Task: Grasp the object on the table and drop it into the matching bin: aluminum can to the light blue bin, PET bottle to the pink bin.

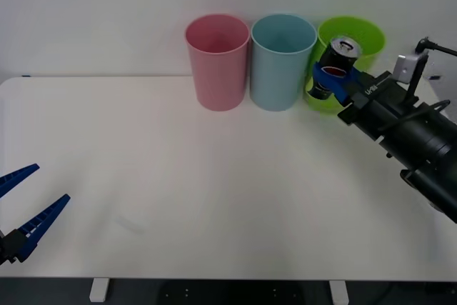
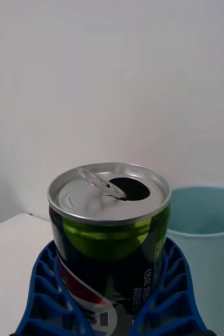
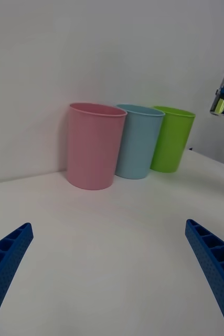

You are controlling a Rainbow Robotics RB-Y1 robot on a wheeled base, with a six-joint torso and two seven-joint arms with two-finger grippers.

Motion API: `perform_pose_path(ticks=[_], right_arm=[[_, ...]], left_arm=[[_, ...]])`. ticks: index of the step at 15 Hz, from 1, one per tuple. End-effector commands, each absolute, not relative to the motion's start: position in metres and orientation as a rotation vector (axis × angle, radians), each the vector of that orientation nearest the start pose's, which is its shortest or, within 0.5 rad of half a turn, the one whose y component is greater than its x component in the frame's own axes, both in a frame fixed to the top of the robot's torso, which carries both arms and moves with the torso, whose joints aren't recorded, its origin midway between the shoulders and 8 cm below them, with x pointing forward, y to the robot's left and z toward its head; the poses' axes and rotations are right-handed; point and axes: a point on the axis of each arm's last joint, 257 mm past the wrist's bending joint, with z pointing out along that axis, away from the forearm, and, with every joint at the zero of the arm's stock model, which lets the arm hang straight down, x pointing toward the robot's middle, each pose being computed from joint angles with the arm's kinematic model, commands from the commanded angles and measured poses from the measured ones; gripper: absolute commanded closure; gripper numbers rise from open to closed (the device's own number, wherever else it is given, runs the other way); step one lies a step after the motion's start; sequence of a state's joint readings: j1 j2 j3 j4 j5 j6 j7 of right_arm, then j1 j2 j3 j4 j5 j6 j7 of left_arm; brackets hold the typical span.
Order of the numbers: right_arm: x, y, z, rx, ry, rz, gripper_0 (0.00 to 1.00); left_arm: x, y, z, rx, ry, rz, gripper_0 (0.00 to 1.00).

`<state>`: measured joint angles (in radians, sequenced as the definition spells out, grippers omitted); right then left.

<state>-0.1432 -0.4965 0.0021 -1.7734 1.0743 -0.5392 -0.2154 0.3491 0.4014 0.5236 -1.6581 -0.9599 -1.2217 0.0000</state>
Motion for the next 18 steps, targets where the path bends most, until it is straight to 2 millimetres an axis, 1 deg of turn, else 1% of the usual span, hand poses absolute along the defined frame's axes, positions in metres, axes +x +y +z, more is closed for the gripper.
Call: perform_pose_path(ticks=[1,2,4,5,7,8,10,12,15,18], right_arm=[[0.524,-0.164,-0.022,-0.429,1.249,0.589,1.00],[0.530,-0.162,-0.014,-0.414,1.241,0.573,1.00],[0.545,-0.162,-0.007,-0.406,1.239,0.564,1.00],[0.557,-0.163,-0.003,-0.405,1.242,0.553,1.00],[0.576,-0.163,0.002,-0.404,1.246,0.541,1.00],[0.589,-0.163,0.006,-0.403,1.250,0.529,1.00],[0.608,-0.161,0.011,-0.399,1.257,0.517,1.00],[0.631,-0.158,0.011,-0.385,1.274,0.499,1.00],[0.656,-0.151,0.015,-0.375,1.292,0.480,1.00],[0.679,-0.142,0.011,-0.371,1.320,0.455,1.00]], left_arm=[[0.342,0.330,-0.169,0.465,1.441,-0.567,0.00],[0.342,0.330,-0.169,0.465,1.441,-0.567,0.00],[0.342,0.330,-0.169,0.465,1.441,-0.567,0.00],[0.342,0.330,-0.169,0.465,1.441,-0.567,0.00],[0.342,0.330,-0.169,0.465,1.441,-0.567,0.00],[0.342,0.330,-0.169,0.465,1.441,-0.567,0.00],[0.342,0.330,-0.169,0.465,1.441,-0.567,0.00],[0.342,0.330,-0.169,0.465,1.441,-0.567,0.00],[0.342,0.330,-0.169,0.465,1.441,-0.567,0.00],[0.342,0.330,-0.169,0.465,1.441,-0.567,0.00]])
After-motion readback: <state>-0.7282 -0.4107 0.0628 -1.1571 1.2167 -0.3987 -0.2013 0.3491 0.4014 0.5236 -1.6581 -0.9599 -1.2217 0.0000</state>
